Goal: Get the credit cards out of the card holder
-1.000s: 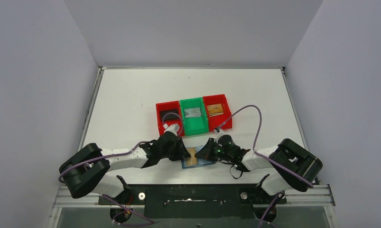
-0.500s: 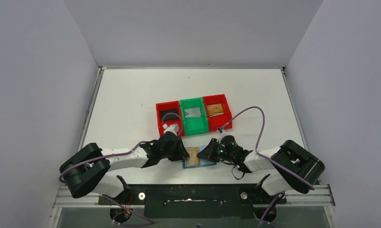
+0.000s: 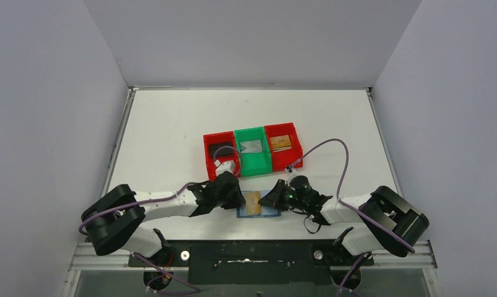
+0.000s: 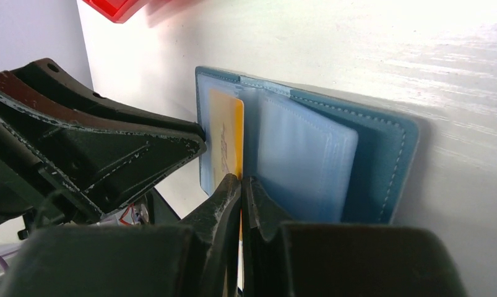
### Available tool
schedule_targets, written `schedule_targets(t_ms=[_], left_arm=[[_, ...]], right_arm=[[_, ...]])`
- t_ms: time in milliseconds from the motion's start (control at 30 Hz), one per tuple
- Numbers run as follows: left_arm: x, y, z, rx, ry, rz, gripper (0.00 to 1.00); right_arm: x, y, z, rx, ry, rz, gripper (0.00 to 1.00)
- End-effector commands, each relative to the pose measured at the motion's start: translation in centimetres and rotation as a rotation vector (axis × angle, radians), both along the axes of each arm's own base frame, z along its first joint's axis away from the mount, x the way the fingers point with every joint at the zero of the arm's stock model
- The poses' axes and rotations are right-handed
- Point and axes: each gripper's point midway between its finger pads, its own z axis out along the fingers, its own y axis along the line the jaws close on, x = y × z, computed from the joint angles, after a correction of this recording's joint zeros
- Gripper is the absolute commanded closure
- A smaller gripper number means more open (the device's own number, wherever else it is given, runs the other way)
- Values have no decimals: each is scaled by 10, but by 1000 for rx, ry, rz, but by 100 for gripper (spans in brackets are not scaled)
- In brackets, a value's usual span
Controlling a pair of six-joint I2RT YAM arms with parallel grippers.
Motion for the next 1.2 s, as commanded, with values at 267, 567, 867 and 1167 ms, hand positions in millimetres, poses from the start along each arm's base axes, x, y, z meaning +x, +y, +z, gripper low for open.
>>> schedule_targets(t_ms=[267, 567, 867, 1167], left_arm=[[36, -11, 50, 23, -178, 43, 68], [21, -53, 57, -159, -163, -123, 64], [-3, 1, -15, 86, 20, -17, 65], [-10, 8, -24, 115, 50, -24, 68]], right_arm=[[11, -1, 1, -25, -23, -26, 100], [12, -3, -4, -32, -14, -47, 100], [13, -6, -3, -47, -18, -59, 100], [15, 1, 9, 17, -45, -50, 84]])
